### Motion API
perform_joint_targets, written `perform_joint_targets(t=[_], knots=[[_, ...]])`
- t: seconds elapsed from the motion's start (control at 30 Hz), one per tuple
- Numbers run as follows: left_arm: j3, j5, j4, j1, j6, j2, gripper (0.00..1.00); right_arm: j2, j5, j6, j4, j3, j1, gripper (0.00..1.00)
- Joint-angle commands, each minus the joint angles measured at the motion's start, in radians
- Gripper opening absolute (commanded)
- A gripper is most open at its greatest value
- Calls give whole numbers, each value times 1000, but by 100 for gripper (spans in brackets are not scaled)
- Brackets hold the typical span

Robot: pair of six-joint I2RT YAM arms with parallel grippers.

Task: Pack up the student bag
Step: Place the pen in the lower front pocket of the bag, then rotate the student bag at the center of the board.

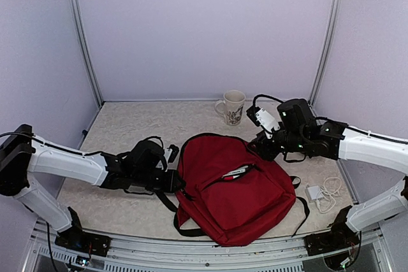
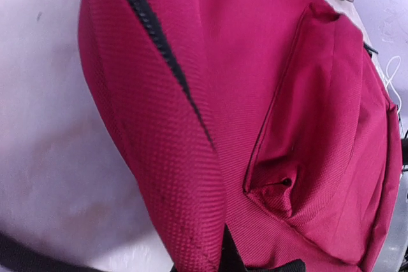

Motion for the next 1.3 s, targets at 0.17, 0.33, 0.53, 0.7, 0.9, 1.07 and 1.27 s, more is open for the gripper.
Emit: perform_joint_targets(t=[0.17, 0.33, 0.53, 0.7, 0.9, 1.07, 1.27], knots=[[-115, -63, -154, -146, -68, -193, 84, -31, -235, 383, 7, -106, -22, 47], [91, -171, -360, -23, 82, -289, 99, -4, -204, 468, -17, -138, -29, 46], [305, -72, -365, 246, 232, -39, 99, -27, -86, 597, -41, -206, -86, 49], [474, 8, -337, 301, 333, 272, 99, 16, -61, 639, -122, -251, -88, 51], [557, 113, -307, 314, 337, 455, 86, 125, -161, 658, -24, -321, -87, 44], [425, 121, -240, 319, 288, 368, 23, 263, -154, 597, 63, -288, -111, 3], [177, 137, -189, 285, 189, 230, 0, 395, -129, 419, 136, -120, -238, 0]])
